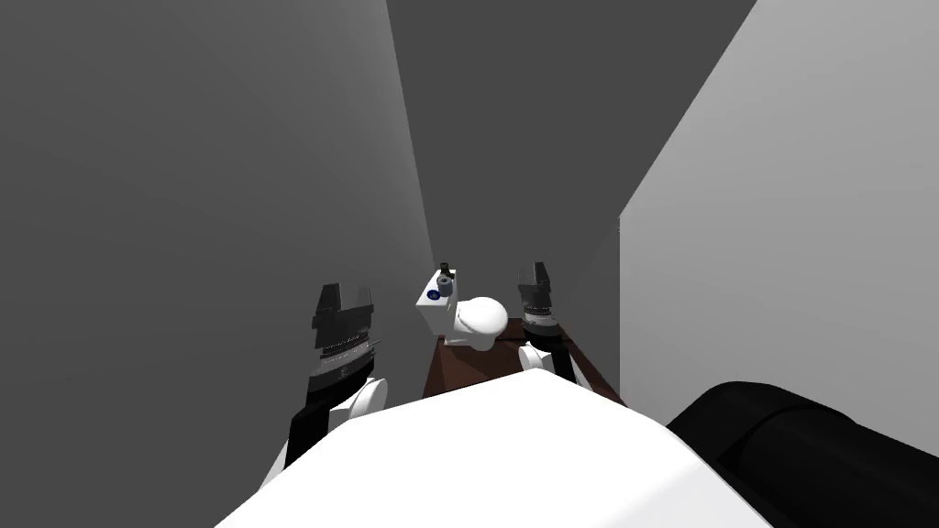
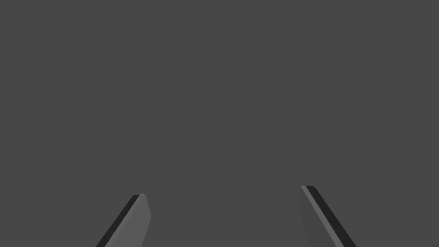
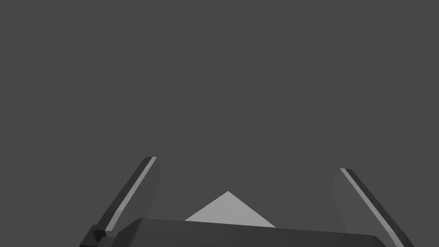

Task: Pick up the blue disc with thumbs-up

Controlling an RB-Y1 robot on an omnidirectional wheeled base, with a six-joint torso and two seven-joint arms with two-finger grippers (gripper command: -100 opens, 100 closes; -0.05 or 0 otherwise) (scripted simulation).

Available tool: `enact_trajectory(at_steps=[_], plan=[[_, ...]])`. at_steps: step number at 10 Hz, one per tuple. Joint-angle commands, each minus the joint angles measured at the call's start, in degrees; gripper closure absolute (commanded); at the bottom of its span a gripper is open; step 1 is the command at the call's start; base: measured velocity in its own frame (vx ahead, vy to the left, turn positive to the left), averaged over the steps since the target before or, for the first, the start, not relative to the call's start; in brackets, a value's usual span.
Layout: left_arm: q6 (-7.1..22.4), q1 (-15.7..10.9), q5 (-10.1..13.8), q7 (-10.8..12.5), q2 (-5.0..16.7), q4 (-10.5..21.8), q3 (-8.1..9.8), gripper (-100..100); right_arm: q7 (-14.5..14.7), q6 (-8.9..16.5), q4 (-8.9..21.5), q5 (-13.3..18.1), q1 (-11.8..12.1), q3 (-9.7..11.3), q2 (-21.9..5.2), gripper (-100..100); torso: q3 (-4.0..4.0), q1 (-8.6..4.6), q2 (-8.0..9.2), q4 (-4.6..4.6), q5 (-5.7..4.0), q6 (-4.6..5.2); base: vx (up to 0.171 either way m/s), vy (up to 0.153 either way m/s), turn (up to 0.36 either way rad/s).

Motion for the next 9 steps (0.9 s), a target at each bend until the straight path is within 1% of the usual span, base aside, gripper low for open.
enact_trajectory(at_steps=[1, 3, 5, 6, 8, 9], plan=[[0.35, 0.54, -0.64, -0.2, 1.95, 0.14, 0.01, -100, 0.0, 0.0, 0.0, 0.0, 0.0, 0.0, 0.0, 0, 0.0, 0.0, 0.0, 0.0, 0.0, 0.0, 0.0, -0.013, -0.078], [1.14, 1.8, -2.12, -0.66, 5.27, 0.49, 0.03, -100, 0.0, 0.0, 0.0, 0.0, 0.0, 0.0, 0.0, 0, 0.0, -0.08, 0.01, 0.0, -0.02, 0.01, 0.003, -0.035, -0.146], [2.28, 3.66, -4.3, -1.37, 8.67, 1.02, 0.05, -100, 0.0, 0.0, 0.0, 0.0, 0.0, 0.01, 0.0, 0, -0.01, -0.17, -0.01, 0.0, -0.04, 0.02, 0.005, -0.051, -0.195], [2.28, 3.66, -4.3, -1.37, 9.21, 1.02, 0.05, -100, 0.0, 0.0, 0.0, 0.0, -0.01, 0.01, 0.0, 0, 0.0, -0.18, 0.0, 0.0, -0.04, 0.02, 0.003, -0.034, -0.056], [3.69, 5.98, -7.08, -2.29, 13.25, 1.72, 0.05, -100, 0.0, 0.0, 0.0, 0.0, 0.0, 0.01, 0.0, 0, 0.0, -0.13, 0.0, 0.0, -0.03, 0.02, 0.007, -0.045, -0.207], [3.69, 5.98, -7.08, -2.29, 13.68, 1.72, 0.05, -100, 0.0, 0.0, 0.0, 0.0, 0.0, 0.01, 0.0, 0, -0.01, -0.17, -0.01, 0.0, -0.04, 0.02, 0.007, -0.036, -0.086]])
